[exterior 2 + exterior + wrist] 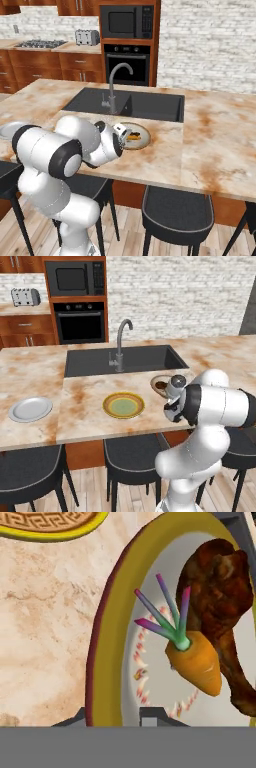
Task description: Pick the chicken drumstick and carrot from their plates and place them in the bowl. Then put the bowl in the fridge.
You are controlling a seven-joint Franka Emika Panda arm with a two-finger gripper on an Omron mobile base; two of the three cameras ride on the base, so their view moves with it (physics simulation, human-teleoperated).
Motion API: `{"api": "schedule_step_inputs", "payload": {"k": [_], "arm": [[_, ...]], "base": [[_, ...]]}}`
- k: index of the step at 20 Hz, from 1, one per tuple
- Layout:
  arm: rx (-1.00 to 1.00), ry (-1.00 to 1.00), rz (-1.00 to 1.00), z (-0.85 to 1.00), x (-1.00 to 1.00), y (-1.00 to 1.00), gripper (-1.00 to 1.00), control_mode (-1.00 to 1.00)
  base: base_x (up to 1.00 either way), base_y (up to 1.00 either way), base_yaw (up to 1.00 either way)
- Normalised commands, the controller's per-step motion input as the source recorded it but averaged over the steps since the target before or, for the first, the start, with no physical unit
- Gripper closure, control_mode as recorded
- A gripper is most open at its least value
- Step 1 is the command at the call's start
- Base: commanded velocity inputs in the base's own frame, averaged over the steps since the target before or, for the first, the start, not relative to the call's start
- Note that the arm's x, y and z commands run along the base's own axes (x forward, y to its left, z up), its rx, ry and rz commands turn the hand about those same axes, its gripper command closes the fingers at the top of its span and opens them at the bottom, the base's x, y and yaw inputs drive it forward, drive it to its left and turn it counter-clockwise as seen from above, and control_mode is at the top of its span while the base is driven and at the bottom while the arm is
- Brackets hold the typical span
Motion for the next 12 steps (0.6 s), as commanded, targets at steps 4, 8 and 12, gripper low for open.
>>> {"api": "schedule_step_inputs", "payload": {"k": [4, 8, 12], "arm": [[-0.12, 0.01, 0.16, 0.47, -0.35, 0.15, 1.0, -1.0], [-0.03, 0.0, 0.16, 0.43, -0.4, 0.16, 1.0, -1.0], [-0.04, 0.0, 0.16, 0.4, -0.41, 0.21, 1.0, -1.0]], "base": [[0.0, 0.0, 0.0], [0.0, 0.0, 0.0], [0.0, 0.0, 0.0]]}}
